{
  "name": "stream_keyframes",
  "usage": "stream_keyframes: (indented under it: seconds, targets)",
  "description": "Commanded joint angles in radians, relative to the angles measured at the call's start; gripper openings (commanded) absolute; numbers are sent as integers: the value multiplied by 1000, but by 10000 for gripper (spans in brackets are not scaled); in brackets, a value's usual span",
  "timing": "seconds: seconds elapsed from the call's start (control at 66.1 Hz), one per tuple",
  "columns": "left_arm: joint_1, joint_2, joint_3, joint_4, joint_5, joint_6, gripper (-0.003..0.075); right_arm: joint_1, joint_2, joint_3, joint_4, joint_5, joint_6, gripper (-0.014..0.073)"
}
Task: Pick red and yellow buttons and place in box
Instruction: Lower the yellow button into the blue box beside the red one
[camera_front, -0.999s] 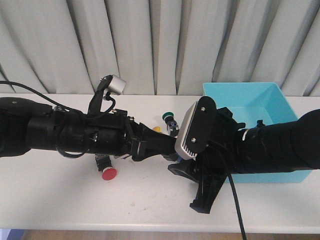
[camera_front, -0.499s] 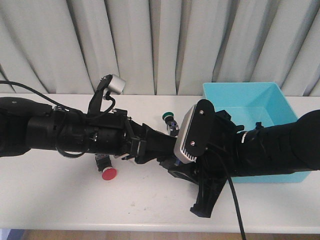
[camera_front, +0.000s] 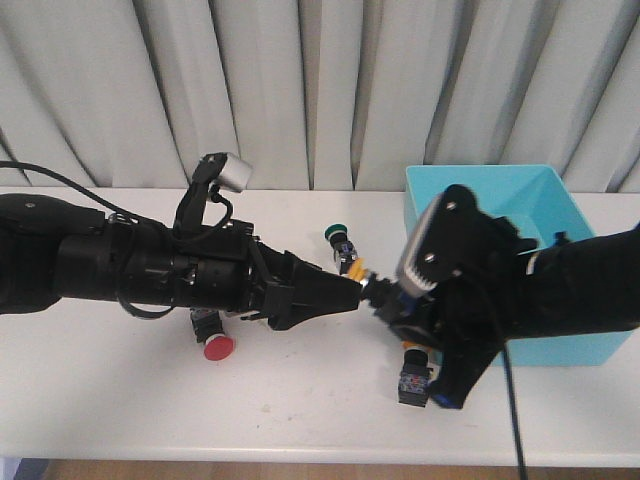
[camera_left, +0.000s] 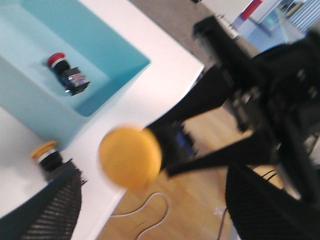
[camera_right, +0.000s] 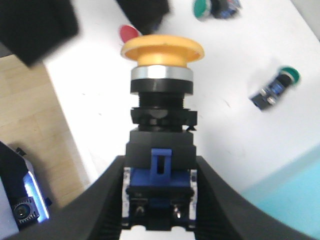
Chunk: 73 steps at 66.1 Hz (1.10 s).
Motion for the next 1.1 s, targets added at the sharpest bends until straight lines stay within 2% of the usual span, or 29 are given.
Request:
stream_keyframes:
  seconds: [0.0, 0.272, 0.424, 0.56, 0.711, 1.089]
  targets:
    - [3, -36, -31, 0, -35, 6, 560, -61, -57, -33, -11, -33, 58, 241]
    - [3, -36, -31, 266, -218, 6, 559, -315, -70, -37, -49, -33, 356, 244]
    - [3, -36, -31, 376, -297, 6, 559, -422, -22, -73, -105, 17, 453, 244]
    - [3, -36, -31, 449, -362, 6, 559, -444, 87, -134, -124, 91, 493, 244]
    - [3, -36, -31, 465, -394, 6, 559, -441, 223, -205, -128, 105, 511, 244]
    - [3, -36, -31, 464, -382, 6, 559, -441, 552, -417, -127, 105, 508, 244]
